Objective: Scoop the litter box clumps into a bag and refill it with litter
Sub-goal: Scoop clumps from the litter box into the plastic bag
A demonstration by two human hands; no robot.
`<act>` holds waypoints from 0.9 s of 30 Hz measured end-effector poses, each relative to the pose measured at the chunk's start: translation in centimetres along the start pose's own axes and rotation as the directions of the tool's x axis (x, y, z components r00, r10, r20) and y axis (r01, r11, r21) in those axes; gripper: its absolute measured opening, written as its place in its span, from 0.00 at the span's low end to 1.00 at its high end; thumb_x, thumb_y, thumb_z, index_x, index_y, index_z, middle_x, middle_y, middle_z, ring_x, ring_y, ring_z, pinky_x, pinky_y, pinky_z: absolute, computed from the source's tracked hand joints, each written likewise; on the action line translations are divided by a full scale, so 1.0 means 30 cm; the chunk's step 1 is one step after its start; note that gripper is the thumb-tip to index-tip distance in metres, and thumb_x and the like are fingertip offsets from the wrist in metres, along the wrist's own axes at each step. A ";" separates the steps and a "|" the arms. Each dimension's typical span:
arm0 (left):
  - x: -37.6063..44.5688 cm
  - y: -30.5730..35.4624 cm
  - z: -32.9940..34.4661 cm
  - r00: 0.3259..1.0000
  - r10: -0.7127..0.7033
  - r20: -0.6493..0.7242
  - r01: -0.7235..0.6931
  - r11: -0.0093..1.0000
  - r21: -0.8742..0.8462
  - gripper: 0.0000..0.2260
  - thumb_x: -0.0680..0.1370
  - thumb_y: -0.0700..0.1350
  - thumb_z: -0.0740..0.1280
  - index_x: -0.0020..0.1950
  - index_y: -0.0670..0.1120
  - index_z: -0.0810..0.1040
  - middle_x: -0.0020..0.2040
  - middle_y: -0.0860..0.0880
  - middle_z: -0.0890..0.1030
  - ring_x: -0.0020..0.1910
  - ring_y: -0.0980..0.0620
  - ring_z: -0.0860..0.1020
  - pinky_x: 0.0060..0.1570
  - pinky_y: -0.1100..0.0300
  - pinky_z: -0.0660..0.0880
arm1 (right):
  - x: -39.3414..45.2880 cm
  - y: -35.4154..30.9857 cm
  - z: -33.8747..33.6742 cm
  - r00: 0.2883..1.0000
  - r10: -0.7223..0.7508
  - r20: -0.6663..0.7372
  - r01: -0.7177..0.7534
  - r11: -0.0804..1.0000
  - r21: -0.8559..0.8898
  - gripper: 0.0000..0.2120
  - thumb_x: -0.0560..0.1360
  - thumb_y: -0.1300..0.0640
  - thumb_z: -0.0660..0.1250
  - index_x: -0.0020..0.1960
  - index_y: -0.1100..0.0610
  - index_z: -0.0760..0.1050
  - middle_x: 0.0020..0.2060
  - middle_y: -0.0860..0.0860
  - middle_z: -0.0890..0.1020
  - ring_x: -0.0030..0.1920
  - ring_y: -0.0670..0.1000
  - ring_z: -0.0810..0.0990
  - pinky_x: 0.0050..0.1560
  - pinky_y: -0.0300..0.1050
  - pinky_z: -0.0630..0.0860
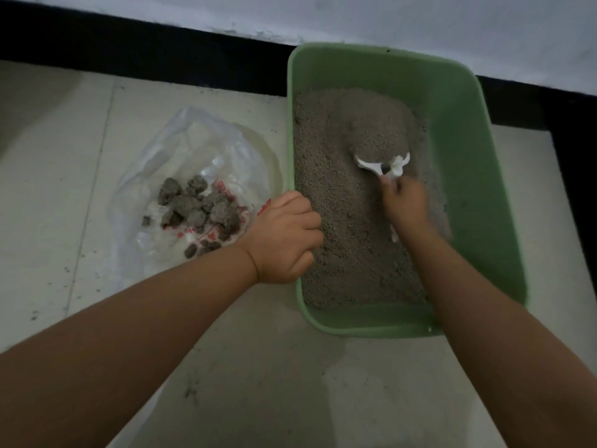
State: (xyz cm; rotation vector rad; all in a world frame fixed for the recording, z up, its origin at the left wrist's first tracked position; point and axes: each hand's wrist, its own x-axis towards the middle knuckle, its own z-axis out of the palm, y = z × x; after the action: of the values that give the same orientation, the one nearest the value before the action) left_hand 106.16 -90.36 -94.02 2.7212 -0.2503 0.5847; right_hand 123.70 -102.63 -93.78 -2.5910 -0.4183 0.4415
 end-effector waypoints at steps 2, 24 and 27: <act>0.002 0.003 0.000 1.000 -0.002 0.003 0.002 1.000 0.001 0.13 0.68 0.44 0.55 0.27 0.41 0.72 0.27 0.44 0.70 0.35 0.48 0.61 0.44 0.56 0.61 | -0.032 0.034 -0.027 0.998 -0.031 -0.052 0.035 0.997 0.073 0.15 0.79 0.54 0.57 0.37 0.62 0.66 0.26 0.51 0.65 0.30 0.50 0.63 0.27 0.43 0.55; -0.022 0.016 -0.042 1.000 0.028 -0.007 -0.027 0.996 0.083 0.13 0.70 0.45 0.57 0.30 0.41 0.75 0.31 0.43 0.75 0.38 0.48 0.64 0.55 0.53 0.63 | -0.309 0.126 -0.217 0.987 -0.142 -0.079 0.141 0.990 -0.019 0.11 0.78 0.57 0.62 0.39 0.61 0.69 0.30 0.55 0.70 0.38 0.51 0.70 0.34 0.41 0.54; -0.063 0.013 -0.056 0.997 0.076 0.020 -0.077 0.992 0.103 0.18 0.74 0.49 0.56 0.35 0.40 0.78 0.37 0.42 0.79 0.46 0.48 0.69 0.60 0.50 0.61 | -0.308 0.119 -0.244 0.979 -0.182 -0.096 0.177 0.982 -0.062 0.11 0.77 0.57 0.62 0.38 0.60 0.69 0.31 0.56 0.71 0.37 0.51 0.70 0.32 0.41 0.52</act>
State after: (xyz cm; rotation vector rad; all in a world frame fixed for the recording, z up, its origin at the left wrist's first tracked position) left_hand 103.76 -89.91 -93.26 2.8276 -0.3389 0.6137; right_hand 118.89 -111.94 -87.31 -2.5839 -0.6298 0.2380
